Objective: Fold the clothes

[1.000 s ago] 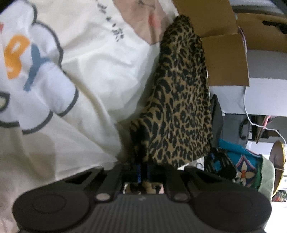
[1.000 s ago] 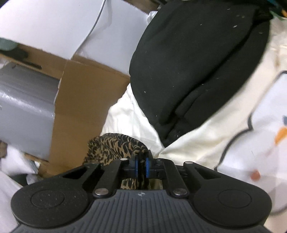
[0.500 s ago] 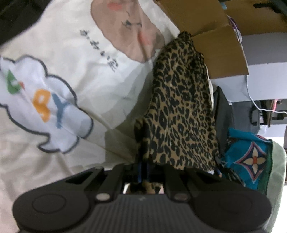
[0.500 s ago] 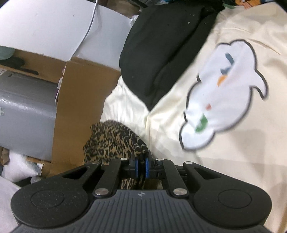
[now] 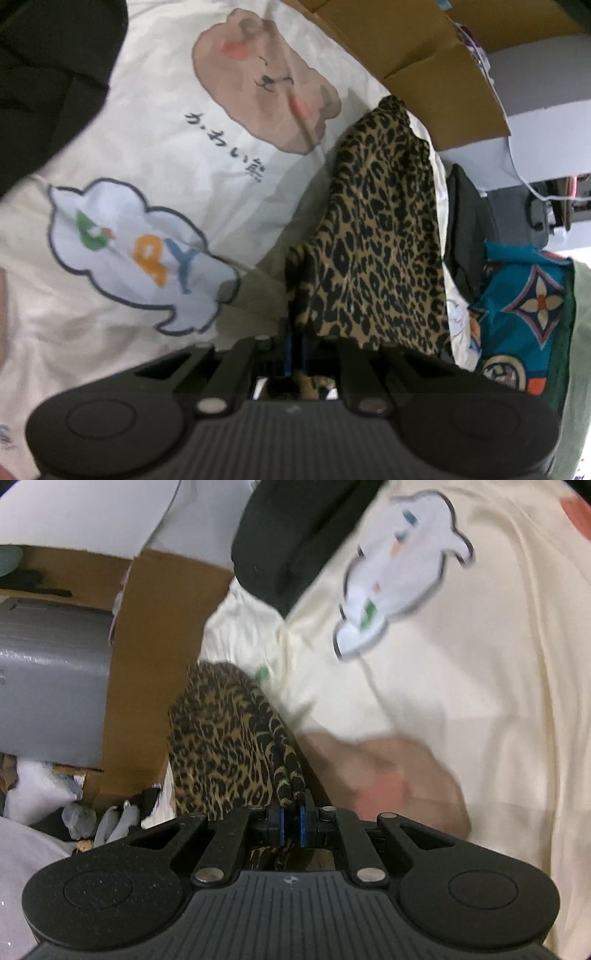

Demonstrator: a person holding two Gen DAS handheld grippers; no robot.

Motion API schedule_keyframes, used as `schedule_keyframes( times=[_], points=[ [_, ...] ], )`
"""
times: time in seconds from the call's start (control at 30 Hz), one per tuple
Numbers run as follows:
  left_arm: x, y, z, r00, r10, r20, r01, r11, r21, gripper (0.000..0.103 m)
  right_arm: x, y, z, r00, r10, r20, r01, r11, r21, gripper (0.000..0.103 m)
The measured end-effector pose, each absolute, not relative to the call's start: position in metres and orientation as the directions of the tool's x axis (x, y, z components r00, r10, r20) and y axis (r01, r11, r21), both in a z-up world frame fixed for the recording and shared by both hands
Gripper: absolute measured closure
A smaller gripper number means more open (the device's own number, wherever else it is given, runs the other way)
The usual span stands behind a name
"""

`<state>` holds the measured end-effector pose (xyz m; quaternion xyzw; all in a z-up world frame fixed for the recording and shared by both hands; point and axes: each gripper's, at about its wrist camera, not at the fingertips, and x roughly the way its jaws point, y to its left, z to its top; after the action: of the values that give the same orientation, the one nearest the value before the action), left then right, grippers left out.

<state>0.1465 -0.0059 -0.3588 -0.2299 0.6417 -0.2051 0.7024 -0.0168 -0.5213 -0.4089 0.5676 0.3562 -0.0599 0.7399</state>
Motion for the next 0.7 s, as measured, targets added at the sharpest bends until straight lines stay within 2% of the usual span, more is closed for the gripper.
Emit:
schedule_keyframes(
  times=[0.23, 0.47, 0.63, 0.7],
  points=[
    [0.149, 0.006, -0.364, 0.086, -0.546, -0.834, 0.0, 0.837, -0.548, 0.098, -0.036, -0.491, -0.411, 0.698, 0.374, -0.61, 0.502, 0.353, 0.79, 0.097],
    [0.138, 0.01, -0.419, 0.062, -0.544, -0.837, -0.032, 0.837, -0.546, 0.097, -0.037, -0.483, -0.428, 0.646, 0.369, -0.668, 0.48, 0.484, 0.732, 0.095],
    [0.134, 0.02, -0.431, 0.104, -0.579, -0.809, -0.067, 0.807, -0.587, 0.094, -0.035, -0.489, -0.436, 0.602, 0.385, -0.7, 0.456, 0.554, 0.696, 0.081],
    [0.133, 0.025, -0.433, 0.119, -0.612, -0.782, -0.078, 0.779, -0.622, 0.087, -0.034, -0.49, -0.434, 0.59, 0.392, -0.706, 0.429, 0.588, 0.685, 0.078]
  ],
)
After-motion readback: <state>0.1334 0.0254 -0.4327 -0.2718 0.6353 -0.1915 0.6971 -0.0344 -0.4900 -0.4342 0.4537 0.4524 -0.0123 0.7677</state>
